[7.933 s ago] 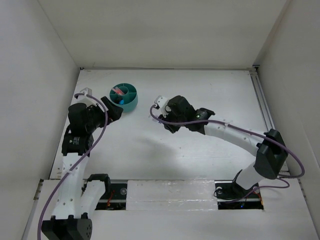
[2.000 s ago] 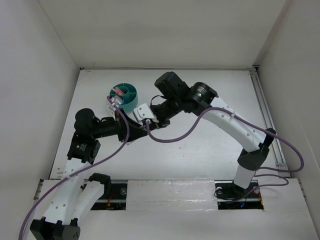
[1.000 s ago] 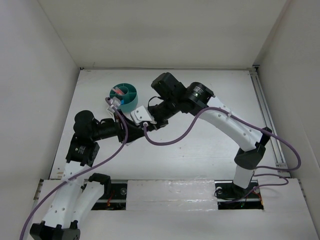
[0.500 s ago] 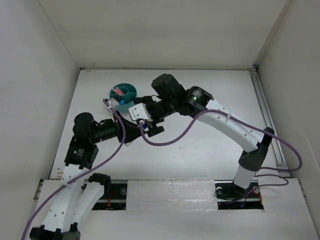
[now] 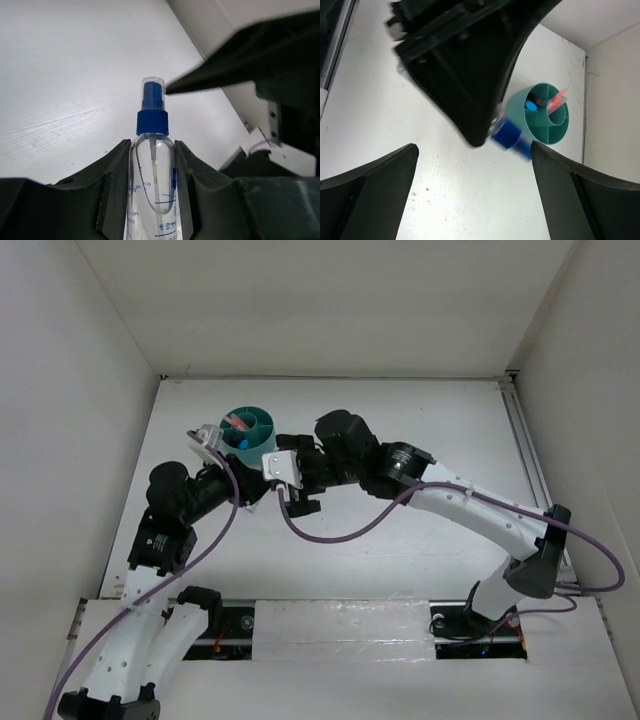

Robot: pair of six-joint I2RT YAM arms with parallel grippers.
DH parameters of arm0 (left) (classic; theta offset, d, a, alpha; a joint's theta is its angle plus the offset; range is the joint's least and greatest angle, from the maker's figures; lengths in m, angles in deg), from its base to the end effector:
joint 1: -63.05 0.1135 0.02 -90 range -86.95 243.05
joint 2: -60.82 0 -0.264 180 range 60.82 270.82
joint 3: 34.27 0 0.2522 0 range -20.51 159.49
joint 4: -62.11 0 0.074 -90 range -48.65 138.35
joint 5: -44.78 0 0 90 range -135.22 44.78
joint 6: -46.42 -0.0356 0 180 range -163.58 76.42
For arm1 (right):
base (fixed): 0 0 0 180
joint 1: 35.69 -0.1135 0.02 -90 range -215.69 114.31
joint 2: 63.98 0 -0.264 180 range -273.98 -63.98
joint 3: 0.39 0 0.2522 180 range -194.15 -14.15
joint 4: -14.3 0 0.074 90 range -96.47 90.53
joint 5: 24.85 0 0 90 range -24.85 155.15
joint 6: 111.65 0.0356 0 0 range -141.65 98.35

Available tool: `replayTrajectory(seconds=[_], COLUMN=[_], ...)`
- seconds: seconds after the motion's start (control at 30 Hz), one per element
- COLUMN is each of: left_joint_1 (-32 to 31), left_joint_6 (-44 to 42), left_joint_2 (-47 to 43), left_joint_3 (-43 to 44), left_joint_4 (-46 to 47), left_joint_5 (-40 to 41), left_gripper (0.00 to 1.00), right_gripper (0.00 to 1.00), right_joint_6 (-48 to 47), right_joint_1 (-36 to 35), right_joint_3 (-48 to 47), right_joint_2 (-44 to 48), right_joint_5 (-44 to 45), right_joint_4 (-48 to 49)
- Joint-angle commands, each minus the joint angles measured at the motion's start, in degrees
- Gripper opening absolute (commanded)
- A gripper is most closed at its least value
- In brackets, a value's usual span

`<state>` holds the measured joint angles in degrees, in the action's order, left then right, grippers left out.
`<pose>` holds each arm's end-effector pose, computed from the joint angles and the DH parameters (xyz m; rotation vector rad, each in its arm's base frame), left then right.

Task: Sort the stationery into containers
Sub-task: Place the stationery in the storage box.

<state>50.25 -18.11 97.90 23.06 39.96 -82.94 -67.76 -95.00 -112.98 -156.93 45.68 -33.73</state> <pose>0.1396 -0.0540 0.3566 0.3518 1.6620 -1.0321 0.1765 0.3206 0.4108 -1.7675 1.0810 0.4925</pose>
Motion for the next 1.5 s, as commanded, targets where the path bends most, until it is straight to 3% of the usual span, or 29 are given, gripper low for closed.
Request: replayTrajectory(seconds=[0.0, 0.27, 0.43, 0.67, 0.9, 1.1, 1.3, 1.47], left_joint_1=[-0.3, -0.3, -0.3, -0.3, 2.4, 2.4, 2.4, 2.4], left_joint_6=[2.1, 7.5, 4.0, -10.4, -19.0, -31.0, -29.6, -30.0], left_joint_2=[1.0, 6.8, 13.6, 28.8, 38.1, 45.3, 47.6, 53.3], left_joint_3=[4.1, 5.5, 7.6, 22.1, 21.5, 22.3, 15.0, 16.4], left_joint_4=[0.4, 7.1, 13.8, 15.2, 30.5, 30.5, 44.8, 47.1], left_joint_5=[13.4, 20.8, 23.4, 18.8, 7.7, 2.6, 1.8, -2.2], left_gripper=[0.00, 0.00, 0.00, 0.00, 0.00, 0.00, 0.00, 0.00], right_gripper=[1.00, 1.00, 1.00, 1.00, 1.00, 1.00, 1.00, 1.00], right_joint_6=[7.0, 15.2, 18.6, 21.1, 22.8, 25.5, 27.3, 27.8], right_joint_1=[0.4, 6.2, 9.6, 10.6, 11.1, 11.1, 11.1, 11.1], right_joint_3=[4.9, 13.7, 19.0, 25.3, 30.5, 33.7, 37.1, 37.1], right_joint_2=[5.4, 11.9, 15.5, 21.0, 24.5, 27.7, 29.3, 28.7], right_joint_5=[4.3, 6.5, 6.5, 4.5, 1.1, -1.0, -2.1, -3.8], right_joint_4=[13.7, 22.1, 24.1, 26.6, 28.8, 30.0, 32.5, 32.5])
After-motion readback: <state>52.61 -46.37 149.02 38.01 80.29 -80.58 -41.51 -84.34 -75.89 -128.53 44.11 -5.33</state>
